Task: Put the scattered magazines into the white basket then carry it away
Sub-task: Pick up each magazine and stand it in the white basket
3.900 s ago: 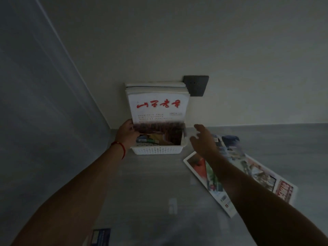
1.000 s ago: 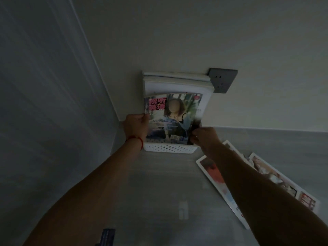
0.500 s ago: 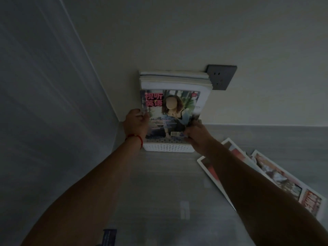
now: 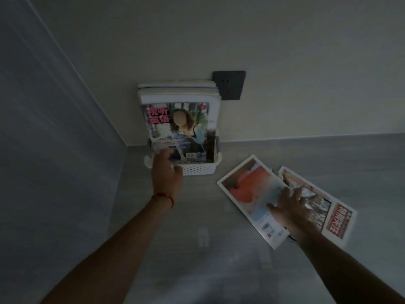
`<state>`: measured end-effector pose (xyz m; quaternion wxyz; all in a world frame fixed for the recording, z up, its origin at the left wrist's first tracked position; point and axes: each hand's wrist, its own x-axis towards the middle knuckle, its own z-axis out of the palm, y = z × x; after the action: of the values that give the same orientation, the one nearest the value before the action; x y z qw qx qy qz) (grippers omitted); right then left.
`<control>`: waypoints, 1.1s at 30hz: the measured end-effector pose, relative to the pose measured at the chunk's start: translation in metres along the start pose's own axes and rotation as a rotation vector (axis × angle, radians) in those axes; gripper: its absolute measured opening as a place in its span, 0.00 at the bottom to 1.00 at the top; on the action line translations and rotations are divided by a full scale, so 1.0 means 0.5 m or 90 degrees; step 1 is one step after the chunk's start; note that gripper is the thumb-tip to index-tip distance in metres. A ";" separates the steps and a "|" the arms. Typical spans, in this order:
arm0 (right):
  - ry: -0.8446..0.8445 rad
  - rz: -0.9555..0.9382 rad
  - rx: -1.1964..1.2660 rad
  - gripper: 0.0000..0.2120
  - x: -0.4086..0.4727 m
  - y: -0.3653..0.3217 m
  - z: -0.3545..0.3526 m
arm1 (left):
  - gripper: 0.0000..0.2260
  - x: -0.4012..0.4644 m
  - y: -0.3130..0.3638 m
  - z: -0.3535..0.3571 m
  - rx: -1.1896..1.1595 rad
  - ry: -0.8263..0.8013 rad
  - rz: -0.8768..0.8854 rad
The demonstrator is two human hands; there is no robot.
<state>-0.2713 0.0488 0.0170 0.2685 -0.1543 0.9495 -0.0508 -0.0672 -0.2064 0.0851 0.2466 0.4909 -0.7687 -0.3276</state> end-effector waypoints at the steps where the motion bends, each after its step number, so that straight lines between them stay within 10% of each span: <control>1: 0.008 0.010 -0.016 0.39 -0.010 0.017 0.010 | 0.20 -0.037 0.006 0.023 0.001 -0.038 0.026; 10: 0.045 -0.038 0.003 0.57 -0.009 0.082 -0.029 | 0.20 -0.269 0.042 0.153 0.118 -0.302 0.142; 18: 0.100 -0.232 0.248 0.09 -0.044 0.128 -0.069 | 0.19 -0.304 0.110 0.168 0.093 -0.302 0.224; 25: 0.136 -0.470 0.353 0.10 -0.126 0.100 -0.221 | 0.30 -0.261 0.236 0.162 0.222 -0.147 0.469; 33: 0.135 -0.498 0.337 0.09 -0.167 -0.029 -0.269 | 0.07 -0.174 0.203 0.059 -0.047 -0.197 0.302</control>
<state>-0.2705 0.0634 0.1751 0.1611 -0.4200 0.7968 -0.4035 -0.1137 -0.0884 0.1364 0.2136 0.2323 -0.8782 -0.3594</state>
